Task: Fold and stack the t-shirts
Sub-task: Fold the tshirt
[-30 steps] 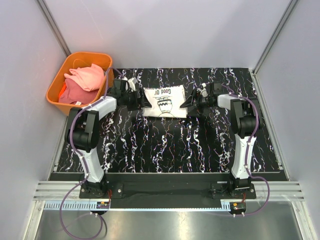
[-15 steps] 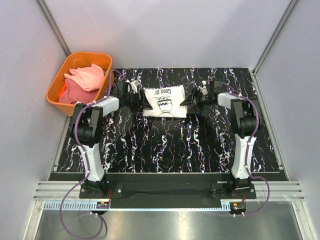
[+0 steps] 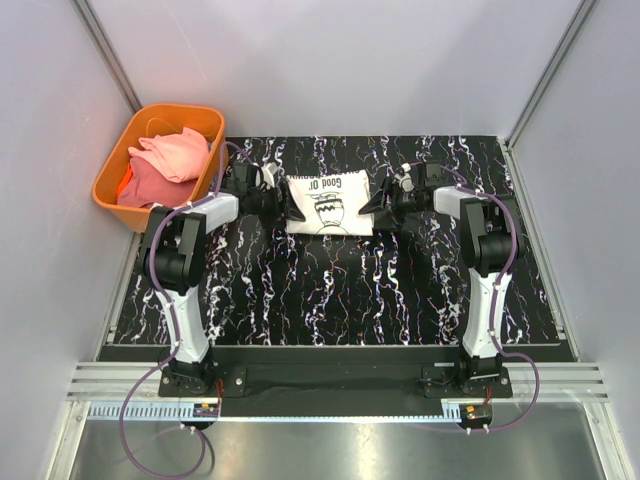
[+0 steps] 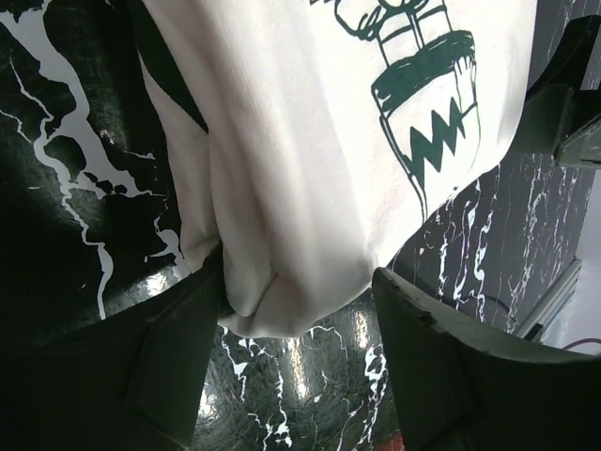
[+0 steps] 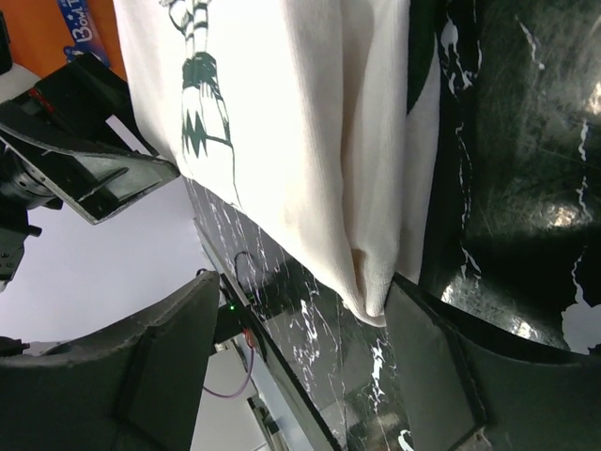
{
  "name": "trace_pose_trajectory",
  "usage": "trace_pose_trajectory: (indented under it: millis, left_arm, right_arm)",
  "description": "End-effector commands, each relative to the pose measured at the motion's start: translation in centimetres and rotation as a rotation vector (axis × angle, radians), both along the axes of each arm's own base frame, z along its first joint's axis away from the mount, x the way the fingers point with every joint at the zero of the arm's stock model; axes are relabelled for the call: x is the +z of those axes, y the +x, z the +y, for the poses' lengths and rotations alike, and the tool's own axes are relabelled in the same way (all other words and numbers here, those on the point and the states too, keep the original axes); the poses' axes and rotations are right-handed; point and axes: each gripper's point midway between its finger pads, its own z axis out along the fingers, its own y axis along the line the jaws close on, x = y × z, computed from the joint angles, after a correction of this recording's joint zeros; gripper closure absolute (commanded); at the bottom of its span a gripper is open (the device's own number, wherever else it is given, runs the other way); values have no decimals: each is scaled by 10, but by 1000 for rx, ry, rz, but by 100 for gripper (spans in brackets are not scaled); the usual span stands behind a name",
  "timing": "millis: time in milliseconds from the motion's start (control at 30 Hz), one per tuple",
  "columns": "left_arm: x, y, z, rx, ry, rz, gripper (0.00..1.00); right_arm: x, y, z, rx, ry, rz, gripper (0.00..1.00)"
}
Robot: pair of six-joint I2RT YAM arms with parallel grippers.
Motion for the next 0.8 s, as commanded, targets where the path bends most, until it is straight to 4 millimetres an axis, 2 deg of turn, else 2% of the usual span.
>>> trace_pose_trajectory:
  millis: [0,133,233,267,300,333,367,400,433,500,533,567,600,633,667,700,733,767]
  left_arm:
    - [3,3,-5,-32,-14,-18,29]
    - [-4,4,-5,-36,-12,0,28]
    - [-15,2,-6,-38,-7,40,34]
    - [-21,-1,-4,-34,0,66,39]
    - [-22,-2,-4,-32,5,78,54]
    - [-24,-3,-2,-25,12,89,59]
    - [-26,-6,-3,-23,10,106,63]
    - [-30,-10,-2,-20,11,123,71]
    - [-31,-14,-1,-18,10,135,74]
    - [-33,-25,-1,-14,1,168,83]
    - [-33,-32,-3,-23,-16,186,97]
    - [-28,-37,-2,-15,-26,196,100]
    - [-35,-54,-1,-16,-27,237,100]
    - [-35,-63,-1,-19,-34,254,100]
    - [-25,-70,-2,-23,-42,244,100]
    - [-32,-91,-2,-32,-33,279,100]
    - [-31,-101,-3,-38,-36,289,100]
    - [-21,-107,-2,-38,-40,269,89]
  right_arm:
    - [5,-4,5,24,-3,-36,22]
    - [-1,-6,7,29,-11,-25,21]
    - [-5,-7,10,35,-11,-15,22]
    - [-7,-8,12,37,-16,-12,24]
    - [-7,-8,12,34,-20,-11,26]
    - [-9,-9,11,29,-23,-6,29]
    - [-8,-9,10,21,-28,-3,37]
    - [-8,-10,10,23,-26,-1,41]
    - [-10,-14,10,22,-24,17,46]
    - [-9,-19,9,21,-29,18,66]
    - [-13,-28,8,21,-31,42,76]
    - [-5,-32,8,22,-23,35,93]
    - [-4,-38,7,20,-21,46,96]
    - [-10,-53,5,18,-24,87,97]
    - [1,-60,4,18,-19,74,97]
    - [3,-69,3,20,-19,79,97]
    - [-2,-87,0,22,-26,115,96]
    - [10,-94,-1,23,-26,89,94]
